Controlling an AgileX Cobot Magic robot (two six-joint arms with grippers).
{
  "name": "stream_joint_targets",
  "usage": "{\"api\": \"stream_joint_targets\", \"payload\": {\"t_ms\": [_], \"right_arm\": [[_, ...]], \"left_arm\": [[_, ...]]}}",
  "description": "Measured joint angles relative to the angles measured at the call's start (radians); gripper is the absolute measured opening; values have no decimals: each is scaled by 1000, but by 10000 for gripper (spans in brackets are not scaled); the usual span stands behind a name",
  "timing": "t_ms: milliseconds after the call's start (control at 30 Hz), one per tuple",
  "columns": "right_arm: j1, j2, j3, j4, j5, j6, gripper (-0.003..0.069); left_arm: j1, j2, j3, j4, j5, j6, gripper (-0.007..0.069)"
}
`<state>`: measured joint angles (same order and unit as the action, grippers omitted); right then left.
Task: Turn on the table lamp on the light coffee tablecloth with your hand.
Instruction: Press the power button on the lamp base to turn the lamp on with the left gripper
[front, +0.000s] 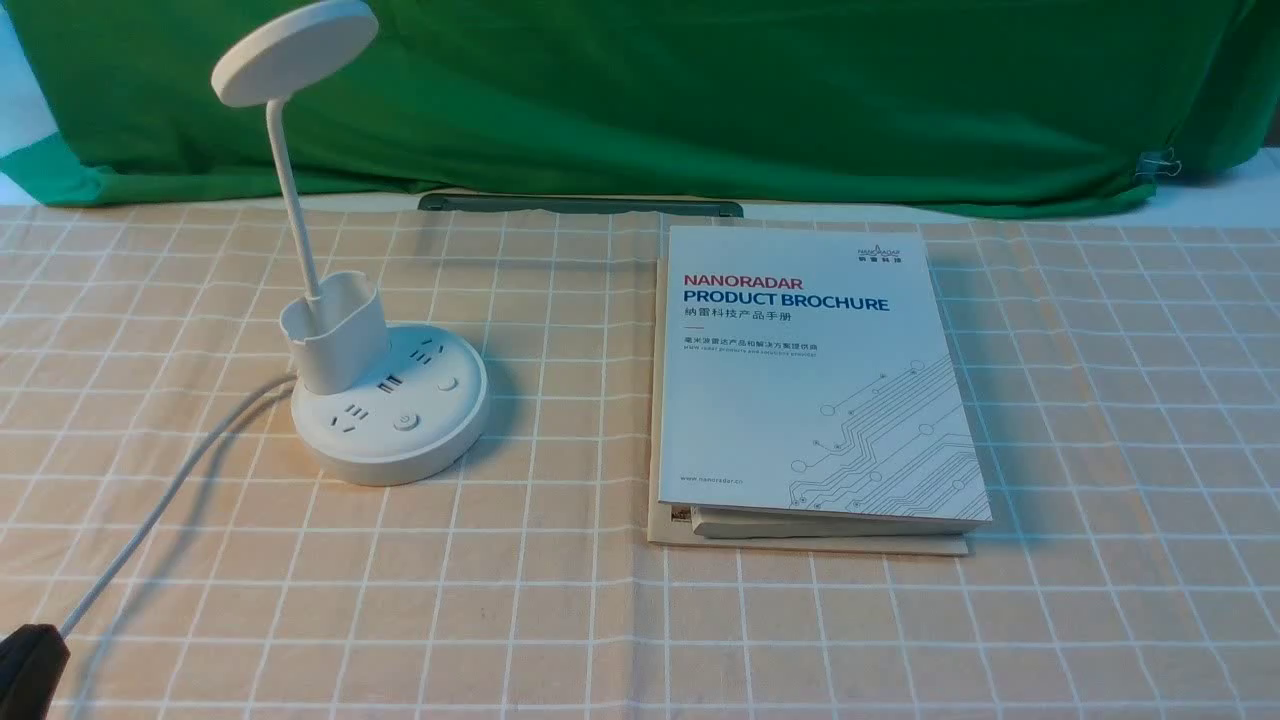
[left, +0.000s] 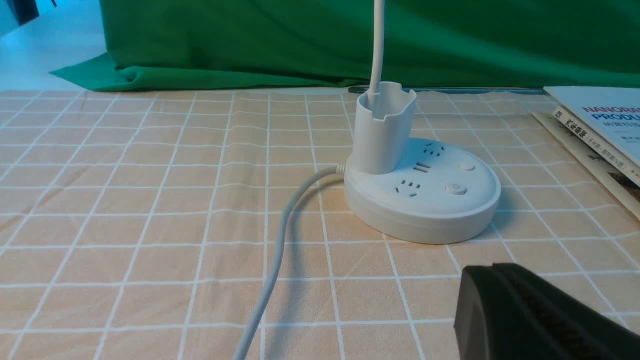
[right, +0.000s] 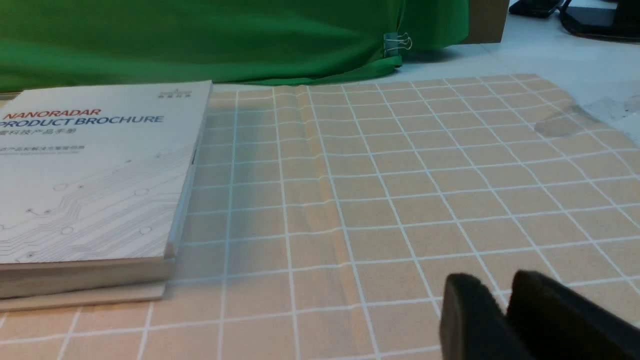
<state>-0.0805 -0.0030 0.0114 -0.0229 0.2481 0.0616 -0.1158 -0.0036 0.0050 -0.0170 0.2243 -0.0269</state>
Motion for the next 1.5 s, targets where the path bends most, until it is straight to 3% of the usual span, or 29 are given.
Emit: {"api": "stream_joint_targets", "payload": {"t_ms": [633,1033,1500], "right_arm": [[5,0,0,0,0,0,231],[129,0,0,0,0,0,237],[138,0,0,0,0,0,237]], "left_arm": [[0,0,0,0,0,0,1],[0,0,0,4,0,0,1],[0,0,0,4,0,0,1]]}}
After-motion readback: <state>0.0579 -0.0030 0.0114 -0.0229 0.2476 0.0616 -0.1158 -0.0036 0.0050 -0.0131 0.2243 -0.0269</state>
